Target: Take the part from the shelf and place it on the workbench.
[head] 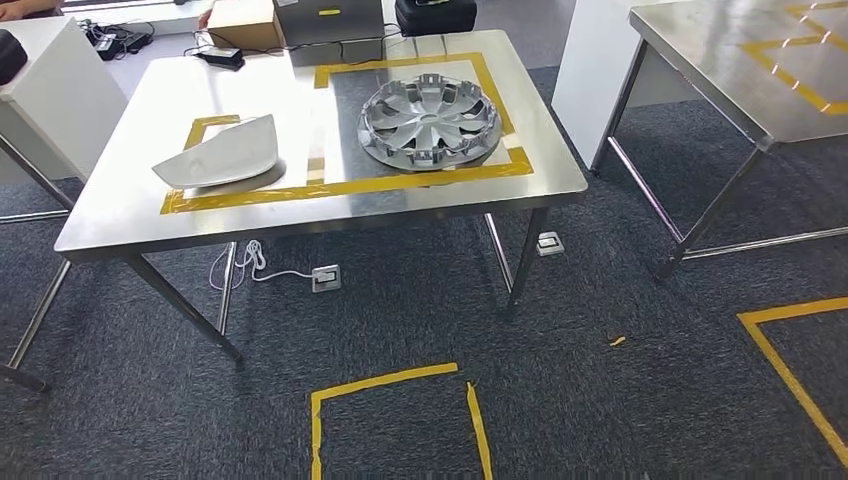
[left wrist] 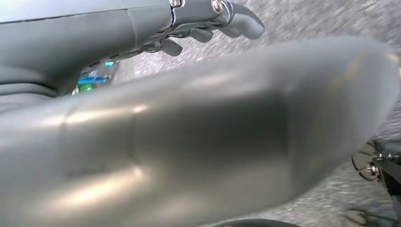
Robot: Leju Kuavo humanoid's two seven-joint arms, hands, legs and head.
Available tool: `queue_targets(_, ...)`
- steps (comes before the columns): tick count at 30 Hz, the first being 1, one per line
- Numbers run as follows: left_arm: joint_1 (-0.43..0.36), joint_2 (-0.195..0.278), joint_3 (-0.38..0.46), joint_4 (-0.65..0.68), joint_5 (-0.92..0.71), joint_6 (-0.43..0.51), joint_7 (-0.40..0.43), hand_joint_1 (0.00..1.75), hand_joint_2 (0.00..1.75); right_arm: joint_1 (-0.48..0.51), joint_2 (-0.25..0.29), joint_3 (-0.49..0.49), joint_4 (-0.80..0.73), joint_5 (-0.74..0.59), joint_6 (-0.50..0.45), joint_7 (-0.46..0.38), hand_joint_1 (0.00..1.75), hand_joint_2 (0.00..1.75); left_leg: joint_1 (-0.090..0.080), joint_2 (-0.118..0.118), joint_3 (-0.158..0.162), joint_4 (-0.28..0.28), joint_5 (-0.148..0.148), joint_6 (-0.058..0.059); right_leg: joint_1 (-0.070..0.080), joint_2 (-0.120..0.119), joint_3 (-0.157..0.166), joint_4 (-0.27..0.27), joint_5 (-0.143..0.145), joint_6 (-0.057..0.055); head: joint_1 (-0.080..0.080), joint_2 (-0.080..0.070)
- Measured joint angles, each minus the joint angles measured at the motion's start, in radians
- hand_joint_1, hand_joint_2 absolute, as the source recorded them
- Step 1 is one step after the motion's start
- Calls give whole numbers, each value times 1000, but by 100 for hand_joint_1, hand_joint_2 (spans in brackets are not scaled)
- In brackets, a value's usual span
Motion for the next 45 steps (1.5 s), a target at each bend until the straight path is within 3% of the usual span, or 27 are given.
queue_targets(2, -3, 2, 0, -1, -1, -2, 2, 0, 0, 2, 25, -19, 7, -1, -1, -2, 0, 0, 1, -1, -22, 120, -89, -8, 0, 0, -29, 1, 23, -3, -1, 0)
queue_targets(3, -4, 4, 0, -1, -2, -2, 2, 0, 0, 3, 33, -25, 9, -2, -1, -3, 0, 0, 1, -1, -23, 165, -102, -9, 1, -1, -44, 2, 34, -2, -1, 0)
queue_targets(4, -6, 5, 0, -1, -2, -2, 2, 0, 0, 3, 39, -31, 11, -1, 0, -4, 0, 0, 1, -2, -9, 182, -90, -9, 1, -2, -59, 3, 45, -1, -1, 0)
queue_targets(5, -7, 5, 0, -1, -2, -2, 1, 0, 0, 3, 43, -36, 13, -1, 3, -5, 0, 0, 1, -2, 20, 164, -62, -7, 1, -2, -73, 5, 55, 0, -1, 0)
queue_targets(7, -14, 6, 0, -2, -2, -1, -4, 0, 0, 2, 52, -44, 16, 2, 14, -10, 0, 0, 0, -3, 127, 38, -24, 2, 3, -3, -94, 8, 75, 6, -1, 0)
queue_targets(9, -24, 7, 0, -4, -2, 1, -11, 0, 0, 1, 59, -49, 18, 5, 25, -14, 0, 0, -4, -6, 221, -96, -39, 12, 4, -3, -100, 7, 95, 15, 0, 0)
queue_targets(10, -28, 7, 0, -4, -1, 2, -13, 0, 0, 0, 62, -51, 19, 7, 28, -16, 0, 0, -7, -7, 240, -130, -49, 18, 4, -4, -100, 4, 105, 21, -2, 0)
queue_targets(12, -33, 7, 0, -4, 0, 5, -16, 0, 0, -1, 67, -54, 21, 14, 35, -23, 0, 0, -8, -6, 231, -141, -35, 33, 2, -3, -100, -2, 121, 34, -6, 0)
queue_targets(13, -36, 7, 0, -4, 2, 7, -16, 0, 0, 0, 69, -54, 22, 23, 41, -28, 0, 0, -7, -4, 222, -143, -25, 42, 0, -2, -106, 7, 108, 40, -9, 0)
queue_targets(15, -37, 5, 0, -3, 3, 9, -14, 0, 0, 2, 70, -54, 25, 44, 52, -41, 0, 0, -4, 2, 197, -145, 0, 58, -2, 0, -131, 76, 25, 48, -7, 0)
queue_targets(17, -36, 4, 0, -3, 3, 10, -11, 0, 0, 1, 70, -54, 25, 61, 60, -55, 0, 0, -5, 4, 165, -142, 23, 62, -2, 1, -162, 202, -70, 55, -5, 0)
queue_targets(18, -36, 3, 0, -3, 3, 10, -10, 0, 0, 1, 70, -53, 25, 69, 64, -63, 0, 0, -6, 5, 148, -138, 35, 62, -2, 1, -167, 255, -87, 57, -5, 0)
queue_targets(20, -37, 0, 0, -3, 3, 11, -10, 0, 0, 0, 70, -47, 25, 88, 75, -83, 0, 0, -5, 6, 112, -125, 55, 58, -3, 1, -133, 274, -52, 59, -4, 0)
queue_targets(22, -36, -5, 0, -3, 4, 14, -9, 0, 0, -3, 67, -35, 25, 110, 86, -102, 0, 0, -4, 6, 78, -108, 71, 51, -2, 1, -37, 164, -16, 57, -4, 0)
queue_targets(24, -37, -8, 0, -3, 6, 19, -7, 0, 0, -8, 64, -21, 25, 132, 93, -114, 0, 0, -5, 6, 56, -96, 84, 40, 3, 3, 45, 38, -35, 45, -4, 0)
queue_targets(25, -37, -10, 0, -3, 9, 22, -6, 0, 0, -10, 63, -13, 25, 143, 96, -110, 0, 0, -5, 6, 52, -94, 92, 33, 6, 4, 60, 7, -50, 37, -4, 0)
queue_targets(28, -34, -13, 0, -2, 13, 32, -2, 0, 0, -11, 61, 7, 26, 166, 105, -64, 0, 0, -2, 4, 44, -92, 100, 14, 6, 1, 47, -7, -31, 10, -2, 0)
queue_targets(30, -29, -16, 0, -1, 13, 35, 1, 0, 0, -12, 61, 16, 26, 169, 109, -41, 0, 0, 1, -1, 21, -34, 34, 3, 3, -4, 25, -12, -9, -5, -3, 0)
queue_targets(32, -27, -19, 0, 0, 13, 35, 6, 0, 0, -12, 61, 19, 26, 165, 108, -29, 0, 0, 4, -3, -13, 88, -61, -5, 3, -5, -3, -11, 14, -9, -4, 0)
queue_targets(33, -27, -19, 0, 0, 13, 35, 9, 0, 0, -12, 61, 20, 27, 163, 108, -25, 0, 0, 5, -3, -22, 143, -85, -8, 4, -5, -17, -10, 25, -8, -4, 0)
queue_targets(35, -25, -20, 0, 0, 13, 35, 14, 0, 0, -11, 61, 20, 27, 160, 107, -21, 0, 0, 7, -3, 4, 170, -66, -10, 4, -7, -46, -9, 47, -4, -4, 0)
queue_targets(37, -25, -20, 0, 0, 13, 34, 17, 0, 0, -12, 61, 20, 27, 159, 106, -19, 0, 87, 8, -3, 98, 61, -17, -6, 3, -7, -68, -6, 68, 2, -4, 0)
queue_targets(39, -26, -20, 0, 0, 12, 32, 19, 0, 0, -12, 61, 20, 27, 157, 106, -20, 0, 175, 5, -6, 194, -83, -18, 4, 4, -7, -81, -5, 87, 13, -4, 0)
queue_targets(41, -27, -21, 0, -1, 10, 29, 21, 0, 0, -12, 61, 20, 27, 158, 106, -27, 0, 175, -1, -8, 221, -139, -30, 18, 4, -7, -85, -8, 106, 27, -6, 0)
queue_targets(42, -27, -21, 0, 0, 7, 28, 21, 0, 0, -11, 61, 20, 27, 159, 106, -32, 0, 131, -1, -8, 213, -138, -23, 27, 4, -7, -85, -11, 114, 34, -7, 0)
queue_targets(43, -27, -22, 0, 0, 5, 26, 21, 0, 44, -11, 61, 20, 27, 161, 107, -36, 0, 87, -1, -6, 206, -139, -16, 36, 2, -5, -90, -8, 112, 40, -9, 0)
queue_targets(45, -28, -23, 0, 0, 2, 16, 18, 0, 131, -8, 62, 21, 28, 164, 108, -36, 0, 0, 1, -3, 184, -142, 4, 53, -1, -3, -115, 43, 54, 51, -7, 0)
